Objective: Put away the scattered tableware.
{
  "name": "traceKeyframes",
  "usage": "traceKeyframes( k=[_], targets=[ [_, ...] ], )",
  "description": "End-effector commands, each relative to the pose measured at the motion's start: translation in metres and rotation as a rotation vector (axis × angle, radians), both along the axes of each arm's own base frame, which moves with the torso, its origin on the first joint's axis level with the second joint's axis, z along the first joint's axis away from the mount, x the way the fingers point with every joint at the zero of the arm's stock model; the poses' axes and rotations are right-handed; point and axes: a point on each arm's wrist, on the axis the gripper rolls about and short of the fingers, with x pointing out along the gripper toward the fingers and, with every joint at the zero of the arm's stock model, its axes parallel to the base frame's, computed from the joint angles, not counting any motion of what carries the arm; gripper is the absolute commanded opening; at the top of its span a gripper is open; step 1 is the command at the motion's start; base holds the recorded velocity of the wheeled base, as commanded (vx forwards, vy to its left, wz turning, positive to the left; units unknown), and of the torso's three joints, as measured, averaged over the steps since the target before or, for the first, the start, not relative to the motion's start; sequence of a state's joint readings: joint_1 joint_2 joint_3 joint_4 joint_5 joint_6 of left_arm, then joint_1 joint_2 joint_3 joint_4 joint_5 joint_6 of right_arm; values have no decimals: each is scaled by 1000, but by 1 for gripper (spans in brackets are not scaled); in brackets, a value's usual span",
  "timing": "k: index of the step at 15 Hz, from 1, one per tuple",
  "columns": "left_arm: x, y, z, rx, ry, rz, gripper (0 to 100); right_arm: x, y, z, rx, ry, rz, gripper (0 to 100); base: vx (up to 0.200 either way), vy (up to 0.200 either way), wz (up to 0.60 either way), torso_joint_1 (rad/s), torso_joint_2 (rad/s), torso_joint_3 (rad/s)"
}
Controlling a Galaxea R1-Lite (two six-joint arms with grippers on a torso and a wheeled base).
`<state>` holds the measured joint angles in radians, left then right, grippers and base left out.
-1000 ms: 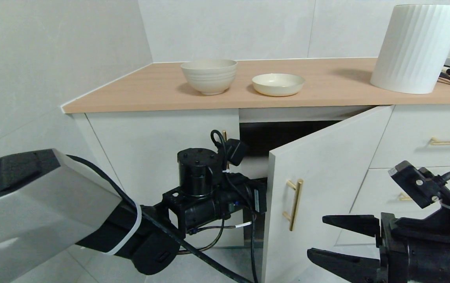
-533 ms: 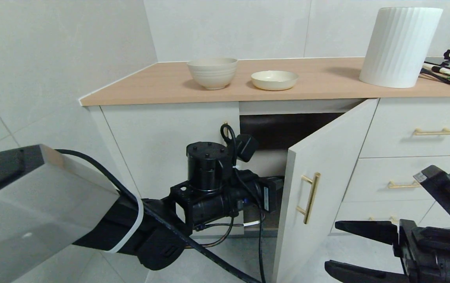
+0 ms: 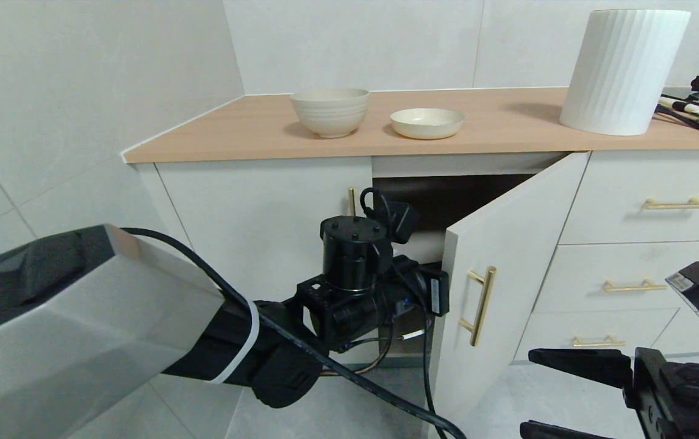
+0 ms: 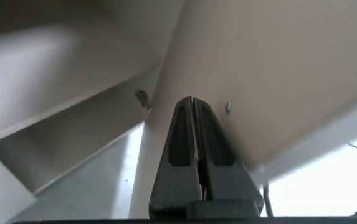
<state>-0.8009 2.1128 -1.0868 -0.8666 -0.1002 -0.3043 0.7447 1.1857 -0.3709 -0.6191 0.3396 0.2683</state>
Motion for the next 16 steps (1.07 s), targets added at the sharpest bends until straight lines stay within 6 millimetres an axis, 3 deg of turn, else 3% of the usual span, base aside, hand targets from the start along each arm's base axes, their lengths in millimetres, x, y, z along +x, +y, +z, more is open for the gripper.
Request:
traceKeyframes(
  k=[1,3,5,9,12,14,16],
  targets=[
    [-22,-16,9,-13,-16,-61,0,-2,3,3,7,-7,26,100,0,0,0,0,0,0],
    [-73,-23,30,-36,-29,-196,0,-11,0,6,30,-27,64,100,0,0,0,0,0,0],
    [-97,-10,41,-47,-22,-310,0,-21,-7,13,75,-58,140,100,0,0,0,0,0,0],
    [-63,15,34,-34,-5,-210,0,-23,-8,16,86,-65,160,100,0,0,0,0,0,0],
    [-46,43,47,-53,-31,-109,0,-16,-4,13,64,-50,114,100,0,0,0,0,0,0],
    [-43,76,60,-66,-53,-23,0,-7,3,12,38,-38,62,100,0,0,0,0,0,0],
    [-48,119,76,-61,-66,74,0,14,19,7,-23,-21,-41,100,0,0,0,0,0,0]
  ],
)
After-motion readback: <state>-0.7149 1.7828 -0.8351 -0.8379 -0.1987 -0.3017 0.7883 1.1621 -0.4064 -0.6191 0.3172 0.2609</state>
